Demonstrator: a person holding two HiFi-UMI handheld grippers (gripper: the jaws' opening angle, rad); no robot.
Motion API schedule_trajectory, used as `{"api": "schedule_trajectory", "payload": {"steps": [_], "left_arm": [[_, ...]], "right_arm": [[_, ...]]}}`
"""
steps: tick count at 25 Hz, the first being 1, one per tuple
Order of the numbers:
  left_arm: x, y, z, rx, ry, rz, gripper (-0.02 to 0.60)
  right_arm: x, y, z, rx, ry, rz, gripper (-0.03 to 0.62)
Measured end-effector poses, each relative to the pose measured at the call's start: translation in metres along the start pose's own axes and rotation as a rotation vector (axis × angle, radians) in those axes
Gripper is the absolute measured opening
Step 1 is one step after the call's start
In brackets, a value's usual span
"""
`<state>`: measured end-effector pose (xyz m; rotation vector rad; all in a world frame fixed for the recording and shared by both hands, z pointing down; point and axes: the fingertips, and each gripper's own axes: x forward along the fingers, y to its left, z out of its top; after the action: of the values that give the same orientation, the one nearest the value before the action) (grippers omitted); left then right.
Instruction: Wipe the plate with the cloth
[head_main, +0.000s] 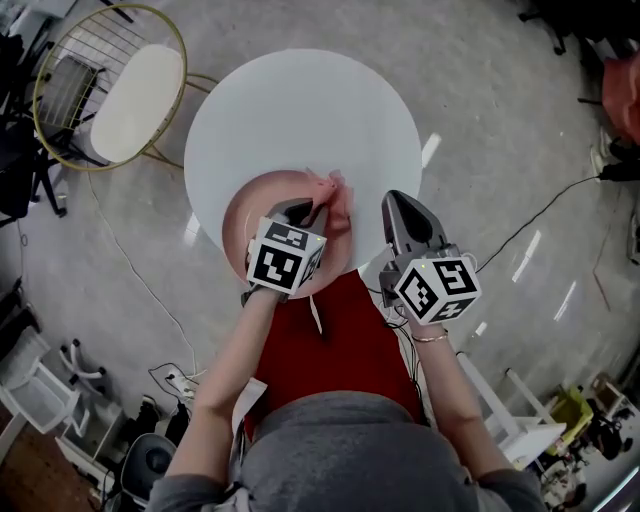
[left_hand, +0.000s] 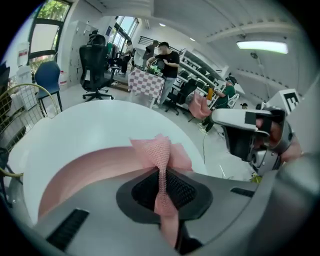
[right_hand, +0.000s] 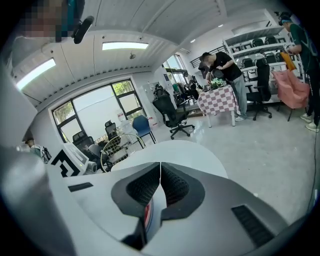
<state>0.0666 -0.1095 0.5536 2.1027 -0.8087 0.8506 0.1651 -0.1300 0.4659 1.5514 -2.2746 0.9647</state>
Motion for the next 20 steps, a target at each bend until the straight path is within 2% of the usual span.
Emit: {"api": "schedule_trajectory", "payload": {"steps": [6, 10, 20], "left_arm": [[0.007, 0.025, -0.008, -0.019, 0.027, 0.118, 0.037], [0.004, 0.038, -0.015, -0.027, 0.034, 0.162, 0.037], [-0.025, 0.089, -0.028, -0.076, 0.034, 0.33, 0.037]], "right_arm": [[0.009, 0.024, -0.015, -0.025, 0.048, 0.052, 0.029], [0.017, 0.042, -0.026, -0.044, 0.083, 0.082, 0.029], [0.023, 0.073, -0.033, -0.085, 0.117, 0.124, 0.029]]}}
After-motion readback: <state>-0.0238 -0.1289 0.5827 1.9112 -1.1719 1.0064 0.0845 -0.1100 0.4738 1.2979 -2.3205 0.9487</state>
